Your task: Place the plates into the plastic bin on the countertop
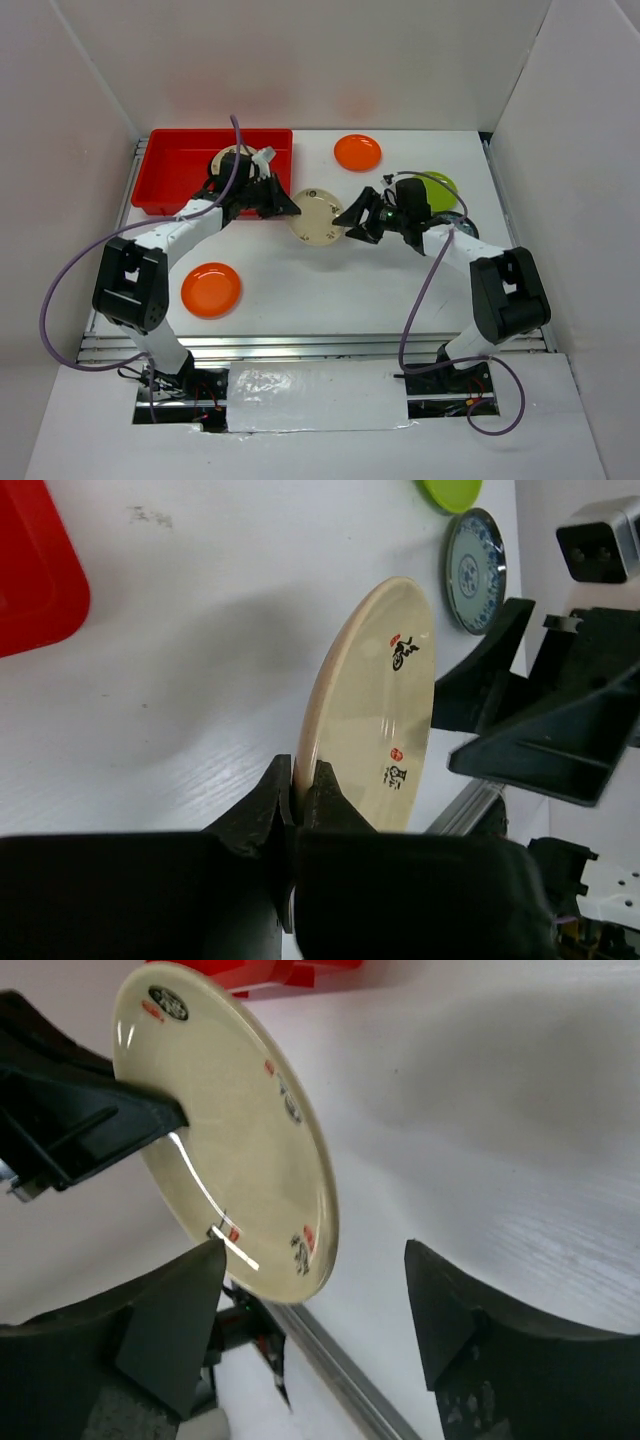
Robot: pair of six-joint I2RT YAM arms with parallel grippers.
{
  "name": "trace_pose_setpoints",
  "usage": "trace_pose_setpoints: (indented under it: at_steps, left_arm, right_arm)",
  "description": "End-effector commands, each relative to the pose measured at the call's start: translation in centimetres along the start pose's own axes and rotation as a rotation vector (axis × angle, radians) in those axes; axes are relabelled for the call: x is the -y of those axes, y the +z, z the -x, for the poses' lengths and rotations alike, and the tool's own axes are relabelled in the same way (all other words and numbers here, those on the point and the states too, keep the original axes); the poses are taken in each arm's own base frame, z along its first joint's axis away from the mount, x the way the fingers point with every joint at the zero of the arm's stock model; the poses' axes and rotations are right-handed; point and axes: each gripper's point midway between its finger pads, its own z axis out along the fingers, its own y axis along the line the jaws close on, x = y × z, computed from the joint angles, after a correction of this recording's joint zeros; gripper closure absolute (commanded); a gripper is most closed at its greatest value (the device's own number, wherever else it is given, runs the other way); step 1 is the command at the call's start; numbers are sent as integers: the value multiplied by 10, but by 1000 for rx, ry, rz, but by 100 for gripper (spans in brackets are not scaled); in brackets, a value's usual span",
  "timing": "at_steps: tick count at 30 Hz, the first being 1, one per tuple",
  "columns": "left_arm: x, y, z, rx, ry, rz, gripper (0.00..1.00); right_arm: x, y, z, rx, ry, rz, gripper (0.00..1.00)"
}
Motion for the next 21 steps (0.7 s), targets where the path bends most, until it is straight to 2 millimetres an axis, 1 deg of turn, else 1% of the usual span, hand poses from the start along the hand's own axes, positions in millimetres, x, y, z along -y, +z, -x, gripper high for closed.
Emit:
trace_pose_setpoints:
  at_steps: [1,2,3,4,5,6,7,8,9,10,11,12,13,14,15,16,17,18,19,20,21]
  left_arm:
    - [1,-11,37,107,4,42,100]
    - [-12,-22,53,161,-29,82,100]
    - [-23,-31,67,215,-61,125,100]
    - [-39,-47,89,319,-119,200,100]
    - [-55,-58,103,379,-161,251,100]
    - [-82,-80,123,464,-237,310,100]
    - [-102,-90,138,527,-270,356,100]
    - [-125,-98,152,573,-319,385,100]
    - [-145,-109,163,604,-350,404,100]
    - [-153,-123,188,674,-362,384,100]
    - [-162,-123,195,676,-372,373,100]
    - [-186,-109,196,651,-404,374,100]
    - [-176,-110,218,657,-381,318,100]
    - [-187,-109,226,654,-395,312,100]
    - [-211,-90,221,607,-427,316,100]
    - [-202,-90,241,614,-401,268,100]
    - [-225,-74,234,573,-435,282,100]
    - [-227,-72,242,576,-425,271,100]
    - [-223,-71,248,565,-422,261,100]
    - [-233,-62,243,545,-439,272,100]
    - [-232,-62,247,548,-434,270,100]
  right_arm:
    - [-31,-6,10,45,-79,77,15]
    - [-29,-12,15,71,-75,64,0]
    - [-25,-16,18,92,-72,47,0]
    - [-15,-20,21,125,-67,10,0]
    - [-14,-27,23,153,-69,1,0]
    - [-6,-31,22,163,-67,-17,0]
    - [-5,-34,22,171,-74,-22,0]
    - [-5,-37,20,168,-83,-28,0]
    - [-3,-39,19,166,-89,-35,0]
    - [3,-41,17,165,-89,-55,0]
    - [3,-41,16,164,-89,-56,0]
    - [5,-43,17,168,-92,-59,0]
    - [5,-43,16,166,-93,-57,0]
    - [6,-44,14,161,-92,-51,0]
    - [7,-44,12,155,-94,-53,0]
    - [7,-44,13,156,-94,-52,0]
    - [8,-44,10,151,-96,-53,0]
    - [8,-44,10,149,-98,-54,0]
    - [8,-45,9,148,-98,-55,0]
    - [9,-45,10,153,-102,-60,0]
    - [10,-46,9,152,-105,-61,0]
